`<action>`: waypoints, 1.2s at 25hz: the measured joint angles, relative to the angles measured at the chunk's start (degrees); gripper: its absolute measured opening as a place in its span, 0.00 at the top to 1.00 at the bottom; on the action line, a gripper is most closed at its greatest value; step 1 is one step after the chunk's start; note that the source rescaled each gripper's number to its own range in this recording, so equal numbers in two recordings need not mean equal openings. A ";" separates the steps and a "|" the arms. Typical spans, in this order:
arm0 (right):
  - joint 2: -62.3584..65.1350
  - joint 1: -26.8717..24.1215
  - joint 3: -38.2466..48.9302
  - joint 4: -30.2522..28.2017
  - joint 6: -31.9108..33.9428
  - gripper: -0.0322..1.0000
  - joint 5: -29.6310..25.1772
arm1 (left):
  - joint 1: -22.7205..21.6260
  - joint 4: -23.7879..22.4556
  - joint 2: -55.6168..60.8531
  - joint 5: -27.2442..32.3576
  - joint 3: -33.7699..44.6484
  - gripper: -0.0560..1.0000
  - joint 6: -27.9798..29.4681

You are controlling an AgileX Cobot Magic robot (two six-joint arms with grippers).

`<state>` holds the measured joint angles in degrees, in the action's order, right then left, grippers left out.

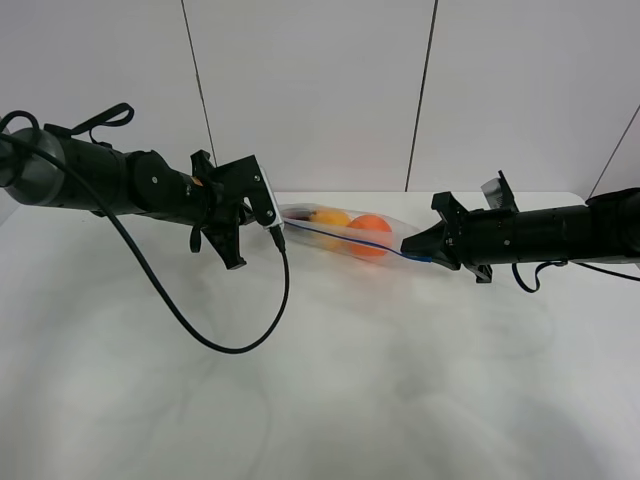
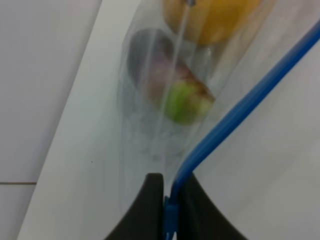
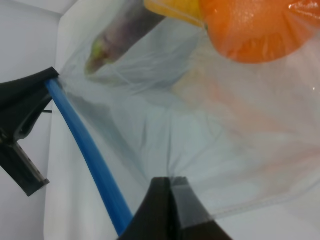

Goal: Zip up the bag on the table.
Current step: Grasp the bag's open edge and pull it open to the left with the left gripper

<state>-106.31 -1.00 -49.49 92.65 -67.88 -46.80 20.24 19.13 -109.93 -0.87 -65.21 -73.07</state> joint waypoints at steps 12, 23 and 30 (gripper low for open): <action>0.00 0.00 0.00 -1.98 0.00 0.97 0.92 | -0.31 0.02 0.00 0.00 0.00 0.63 3.38; 0.00 -0.04 0.00 -4.32 -0.10 0.97 2.21 | -0.77 3.93 1.54 -0.19 0.00 0.22 17.06; 0.00 -0.18 0.00 -6.42 -0.10 0.97 2.63 | -1.66 15.20 5.27 0.87 0.00 0.22 19.34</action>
<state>-106.31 -1.17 -49.49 86.23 -67.99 -44.16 18.58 34.34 -104.66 0.00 -65.21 -53.73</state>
